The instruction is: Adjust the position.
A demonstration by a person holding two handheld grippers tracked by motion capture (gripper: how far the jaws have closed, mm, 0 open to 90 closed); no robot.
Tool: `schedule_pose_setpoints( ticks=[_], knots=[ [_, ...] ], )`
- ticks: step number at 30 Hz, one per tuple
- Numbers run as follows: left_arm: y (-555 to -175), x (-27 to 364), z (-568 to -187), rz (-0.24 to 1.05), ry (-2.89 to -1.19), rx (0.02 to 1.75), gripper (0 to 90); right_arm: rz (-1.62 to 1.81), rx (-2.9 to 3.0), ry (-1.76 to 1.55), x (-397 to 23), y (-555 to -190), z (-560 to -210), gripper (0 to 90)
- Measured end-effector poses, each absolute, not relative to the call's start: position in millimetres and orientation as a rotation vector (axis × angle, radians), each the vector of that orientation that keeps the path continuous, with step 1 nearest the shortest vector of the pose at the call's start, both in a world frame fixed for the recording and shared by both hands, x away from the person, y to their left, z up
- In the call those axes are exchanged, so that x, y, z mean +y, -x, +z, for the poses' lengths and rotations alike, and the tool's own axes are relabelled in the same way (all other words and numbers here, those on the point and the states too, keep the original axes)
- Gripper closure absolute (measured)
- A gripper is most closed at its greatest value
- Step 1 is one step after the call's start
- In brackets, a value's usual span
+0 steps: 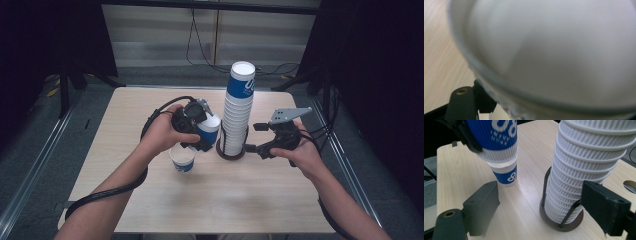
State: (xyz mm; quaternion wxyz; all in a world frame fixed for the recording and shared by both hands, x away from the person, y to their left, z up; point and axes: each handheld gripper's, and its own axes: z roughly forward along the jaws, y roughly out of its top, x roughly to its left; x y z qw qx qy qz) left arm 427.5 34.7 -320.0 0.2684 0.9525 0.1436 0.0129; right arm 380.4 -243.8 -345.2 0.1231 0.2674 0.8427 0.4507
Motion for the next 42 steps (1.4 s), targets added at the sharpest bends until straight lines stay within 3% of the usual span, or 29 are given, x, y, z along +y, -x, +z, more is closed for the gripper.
schedule_pose_setpoints(
  ticks=[42],
  knots=[
    [-409,-28,-365,-0.038,-2.676,0.197,24.7,1.344,2.54,-0.694,-233,-372,-342,15.1]
  ],
)
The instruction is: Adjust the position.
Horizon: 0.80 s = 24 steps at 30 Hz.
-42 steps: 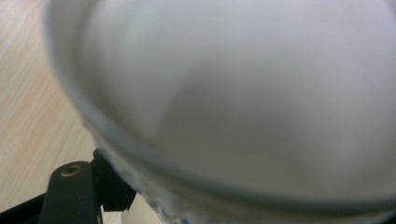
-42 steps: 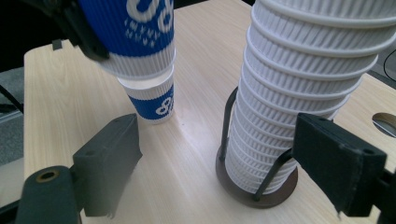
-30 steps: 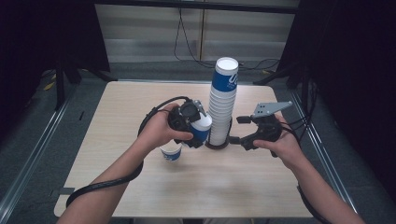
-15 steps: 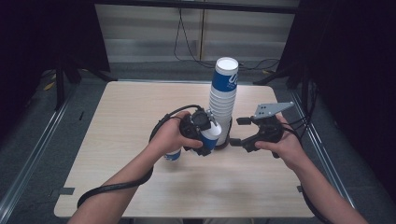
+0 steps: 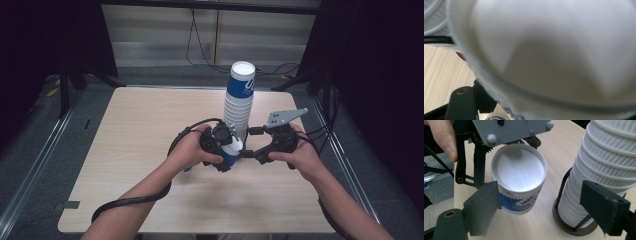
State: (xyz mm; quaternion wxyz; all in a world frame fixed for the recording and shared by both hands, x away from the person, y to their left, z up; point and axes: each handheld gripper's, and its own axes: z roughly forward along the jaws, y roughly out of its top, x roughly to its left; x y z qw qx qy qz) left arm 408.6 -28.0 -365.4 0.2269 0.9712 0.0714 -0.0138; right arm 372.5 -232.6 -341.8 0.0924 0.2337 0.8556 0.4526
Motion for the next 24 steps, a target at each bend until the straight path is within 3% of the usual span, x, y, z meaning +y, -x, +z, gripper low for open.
schedule_pose_setpoints(
  ticks=[10,15,24],
  knots=[
    [-403,-36,-365,-0.051,-2.663,0.179,24.8,1.366,2.589,-0.643,-215,-371,-348,15.6],
    [-400,-36,-366,-0.058,-2.666,0.152,24.8,1.414,2.618,-0.575,-208,-369,-353,27.6],
    [-399,-32,-371,-0.07,-2.613,0.154,20.5,1.423,2.607,-0.561,-210,-366,-354,28.6]
  ],
)
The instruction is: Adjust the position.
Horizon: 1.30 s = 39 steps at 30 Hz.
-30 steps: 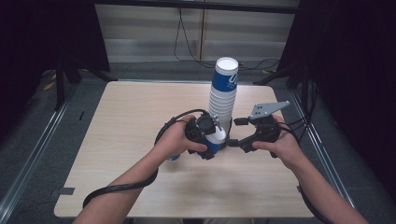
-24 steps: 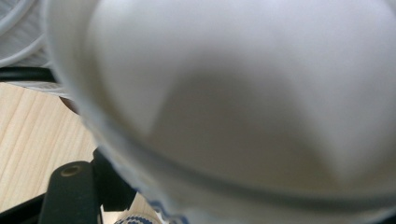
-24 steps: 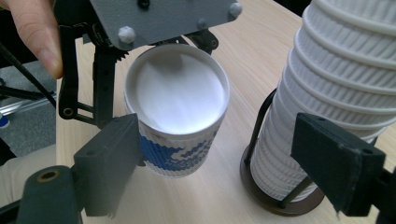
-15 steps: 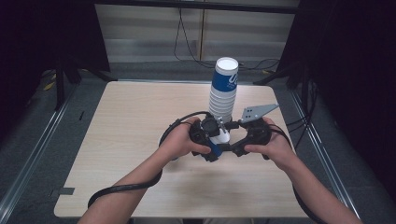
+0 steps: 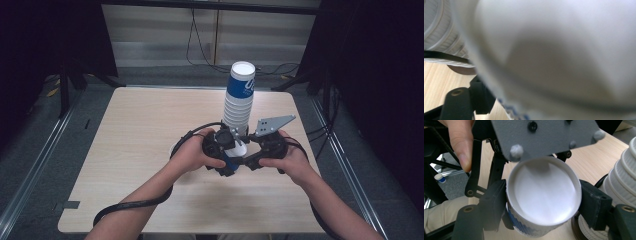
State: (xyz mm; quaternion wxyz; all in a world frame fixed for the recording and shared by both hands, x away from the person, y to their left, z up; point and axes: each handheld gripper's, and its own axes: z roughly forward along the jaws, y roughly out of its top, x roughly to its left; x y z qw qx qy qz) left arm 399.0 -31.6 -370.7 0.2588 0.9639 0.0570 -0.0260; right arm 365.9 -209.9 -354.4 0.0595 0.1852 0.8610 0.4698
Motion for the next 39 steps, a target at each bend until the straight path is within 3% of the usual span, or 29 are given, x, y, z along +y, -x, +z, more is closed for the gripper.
schedule_pose_setpoints(
  ticks=[5,39],
  knots=[
    [-401,-23,-374,-0.103,-2.532,0.188,19.2,1.446,2.602,-0.569,-214,-365,-356,28.7],
    [-399,-13,-374,-0.093,-2.501,0.193,16.4,1.421,2.612,-0.555,-225,-360,-364,29.5]
  ],
)
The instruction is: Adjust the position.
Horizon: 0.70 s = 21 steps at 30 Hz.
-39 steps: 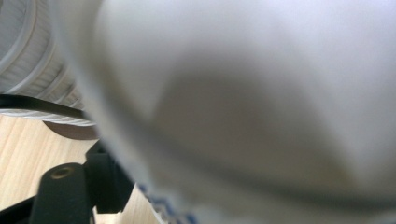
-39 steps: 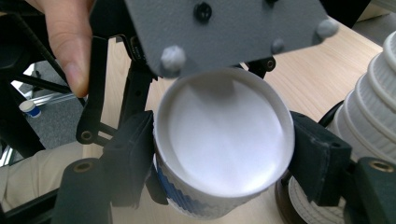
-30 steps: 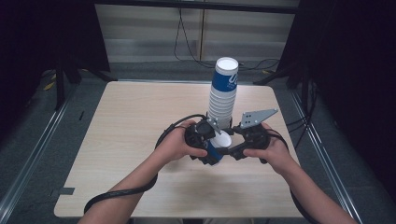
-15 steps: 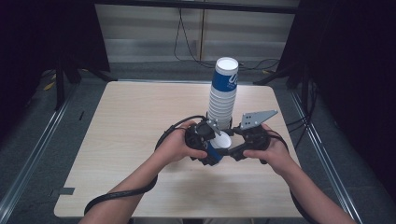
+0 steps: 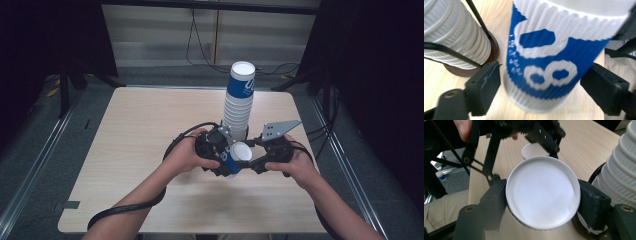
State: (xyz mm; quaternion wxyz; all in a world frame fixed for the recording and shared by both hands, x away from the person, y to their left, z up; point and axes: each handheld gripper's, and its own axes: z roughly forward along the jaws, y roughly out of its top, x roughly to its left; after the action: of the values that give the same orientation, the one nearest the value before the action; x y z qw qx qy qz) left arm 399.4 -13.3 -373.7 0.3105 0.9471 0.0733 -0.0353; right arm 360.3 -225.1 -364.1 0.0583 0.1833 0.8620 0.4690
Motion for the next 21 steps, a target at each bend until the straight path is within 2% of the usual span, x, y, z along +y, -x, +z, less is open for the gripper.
schedule_pose_setpoints(
  ticks=[21],
  knots=[
    [-400,0,-376,-0.097,-2.492,0.209,17.0,1.464,2.572,-0.618,-243,-357,-368,29.4]
  ],
)
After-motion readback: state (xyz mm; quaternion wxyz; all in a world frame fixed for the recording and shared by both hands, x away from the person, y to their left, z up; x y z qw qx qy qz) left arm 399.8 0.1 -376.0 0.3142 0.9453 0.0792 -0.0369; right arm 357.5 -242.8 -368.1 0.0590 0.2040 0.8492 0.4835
